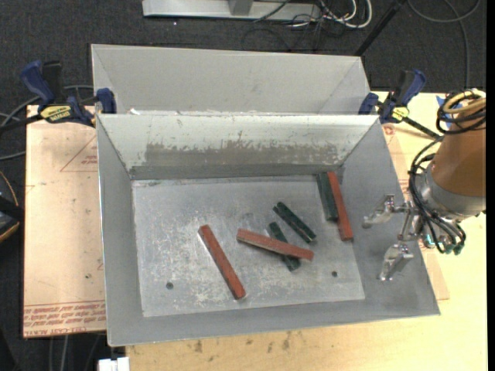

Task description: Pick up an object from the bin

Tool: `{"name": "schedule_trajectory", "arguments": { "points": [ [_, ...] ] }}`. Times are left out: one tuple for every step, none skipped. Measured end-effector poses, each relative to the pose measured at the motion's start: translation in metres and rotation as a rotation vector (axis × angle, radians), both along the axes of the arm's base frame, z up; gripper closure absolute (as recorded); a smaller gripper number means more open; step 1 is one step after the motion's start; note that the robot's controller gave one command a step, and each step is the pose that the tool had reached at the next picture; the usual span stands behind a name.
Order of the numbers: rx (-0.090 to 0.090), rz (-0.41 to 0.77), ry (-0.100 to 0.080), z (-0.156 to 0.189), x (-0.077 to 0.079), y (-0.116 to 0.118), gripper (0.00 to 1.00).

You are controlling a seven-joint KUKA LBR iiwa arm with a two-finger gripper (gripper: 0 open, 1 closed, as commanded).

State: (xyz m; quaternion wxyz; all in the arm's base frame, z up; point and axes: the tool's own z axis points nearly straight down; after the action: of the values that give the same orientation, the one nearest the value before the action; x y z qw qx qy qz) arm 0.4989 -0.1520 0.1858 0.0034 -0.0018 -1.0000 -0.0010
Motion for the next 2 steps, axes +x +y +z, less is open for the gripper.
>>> {"name": "schedule_trajectory", "arguments": {
  "points": [
    [-0.002,0.004,-0.008,0.004,0.002,0.001,0.0],
    [-0.004,0.029,-0.015,-0.049,0.018,0.028,0.0]
  ]
}}
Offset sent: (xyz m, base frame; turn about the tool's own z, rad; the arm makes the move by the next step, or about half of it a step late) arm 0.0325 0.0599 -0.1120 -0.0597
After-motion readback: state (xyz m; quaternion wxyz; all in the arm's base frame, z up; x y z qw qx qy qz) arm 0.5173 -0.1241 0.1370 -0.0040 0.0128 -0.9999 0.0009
